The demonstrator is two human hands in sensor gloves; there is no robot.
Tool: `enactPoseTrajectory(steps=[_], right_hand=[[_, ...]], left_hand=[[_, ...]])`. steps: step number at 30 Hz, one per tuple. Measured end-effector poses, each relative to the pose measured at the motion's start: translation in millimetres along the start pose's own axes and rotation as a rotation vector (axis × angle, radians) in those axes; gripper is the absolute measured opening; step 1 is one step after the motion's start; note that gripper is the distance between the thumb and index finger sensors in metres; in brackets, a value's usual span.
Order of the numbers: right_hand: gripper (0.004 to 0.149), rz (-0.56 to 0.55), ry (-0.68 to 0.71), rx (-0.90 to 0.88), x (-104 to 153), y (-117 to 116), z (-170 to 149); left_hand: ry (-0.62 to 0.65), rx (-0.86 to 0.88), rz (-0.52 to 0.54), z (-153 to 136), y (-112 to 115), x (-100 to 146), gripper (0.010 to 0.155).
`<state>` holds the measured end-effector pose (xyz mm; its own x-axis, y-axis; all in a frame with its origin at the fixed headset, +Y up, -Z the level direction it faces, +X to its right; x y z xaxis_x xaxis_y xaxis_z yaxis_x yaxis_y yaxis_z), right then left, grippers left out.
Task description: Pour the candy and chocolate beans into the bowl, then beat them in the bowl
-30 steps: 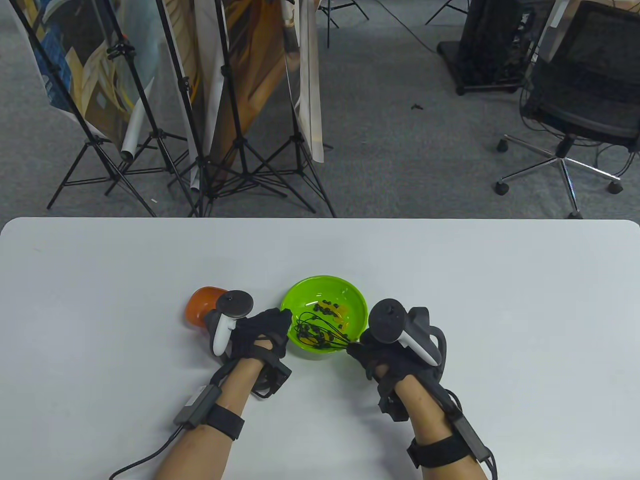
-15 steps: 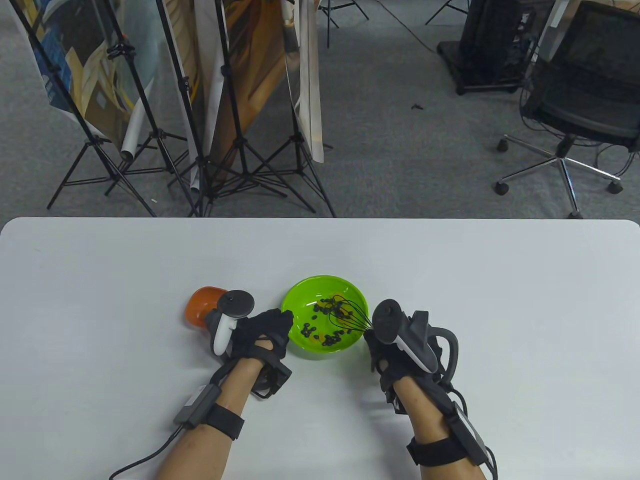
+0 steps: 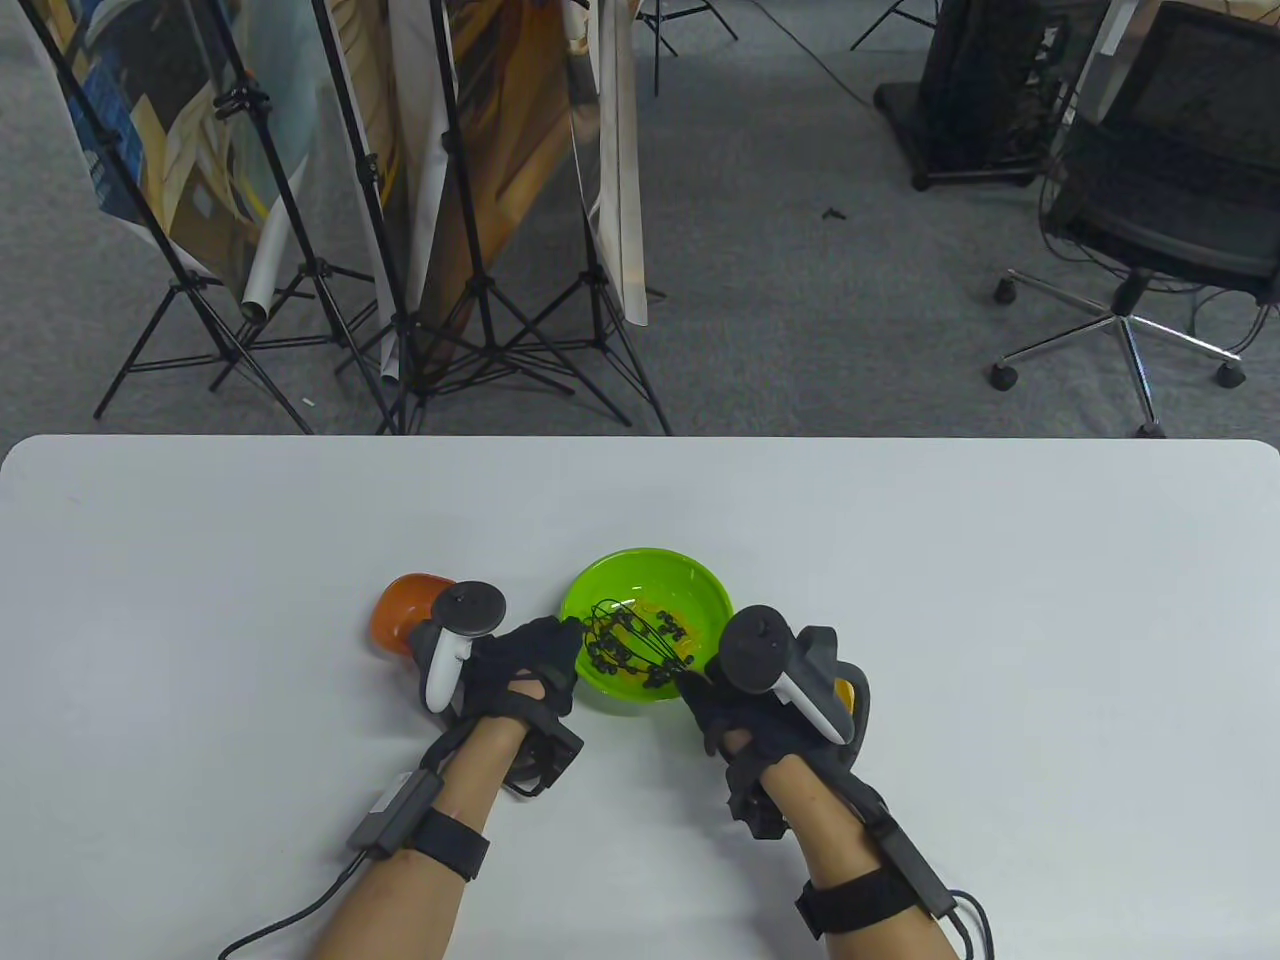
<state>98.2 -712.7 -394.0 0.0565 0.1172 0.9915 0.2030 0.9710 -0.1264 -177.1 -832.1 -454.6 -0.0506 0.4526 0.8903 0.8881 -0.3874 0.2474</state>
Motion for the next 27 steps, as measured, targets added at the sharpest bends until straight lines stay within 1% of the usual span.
enactPoseTrajectory(steps=[3,5,6,10,13,16,17,19,20,22,25,27], right_hand=[[0.056,0.044,0.003,0.013,5.8,12.4,-6.0],[0.055,0.013,-0.014,0.068,9.9,24.0,-11.3],[0.056,0.012,-0.021,0.07,11.1,25.9,-12.5],[0.056,-0.039,-0.071,0.13,11.8,30.7,-14.5],[0.056,-0.061,-0.108,0.14,9.2,31.3,-19.5],[0.057,-0.051,-0.137,0.122,6.2,27.3,-27.8],[0.058,-0.063,-0.154,0.122,4.8,25.9,-30.7],[0.058,-0.043,-0.152,0.092,0.6,18.9,-32.9],[0.058,-0.056,-0.163,0.086,-0.6,15.9,-33.2],[0.059,-0.094,-0.15,0.078,-3.1,10.2,-31.3],[0.059,-0.093,-0.126,0.008,-5.4,-2.2,-27.0],[0.059,-0.113,-0.11,0.009,-5.3,-4.7,-23.1]], left_hand=[[-0.003,0.005,0.001,-0.3,-0.4,0.2,0.044],[0.0,0.001,-0.004,0.4,0.4,0.2,0.044],[0.003,-0.009,-0.004,1.1,0.9,0.7,0.044],[0.005,-0.01,-0.009,1.4,1.1,0.7,0.044],[0.008,-0.007,-0.013,1.7,1.3,0.9,0.043],[0.012,-0.003,-0.022,2.1,1.5,0.5,0.043],[0.013,-0.009,-0.019,2.7,1.8,0.6,0.042],[0.015,-0.018,-0.02,3.2,2.1,0.6,0.042],[0.014,-0.018,-0.019,2.9,1.7,0.4,0.042],[0.014,-0.007,-0.03,2.5,1.7,-0.3,0.043],[0.011,0.002,-0.033,1.8,1.2,-0.6,0.043],[0.012,0.003,-0.036,1.9,1.4,-0.6,0.044]])
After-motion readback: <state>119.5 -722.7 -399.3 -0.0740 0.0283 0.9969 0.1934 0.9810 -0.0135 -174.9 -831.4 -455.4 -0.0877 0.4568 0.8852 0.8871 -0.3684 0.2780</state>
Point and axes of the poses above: the tracker on the back of each hand, its own z axis roughly to the thumb side, its own x axis roughly from the fingertips to the wrist, y = z × x, the point moved 5 cm from there along -x, roughly from the wrist to the fingertips, and after that the axes turned 6 degrees about x, right-handed, at the moved point
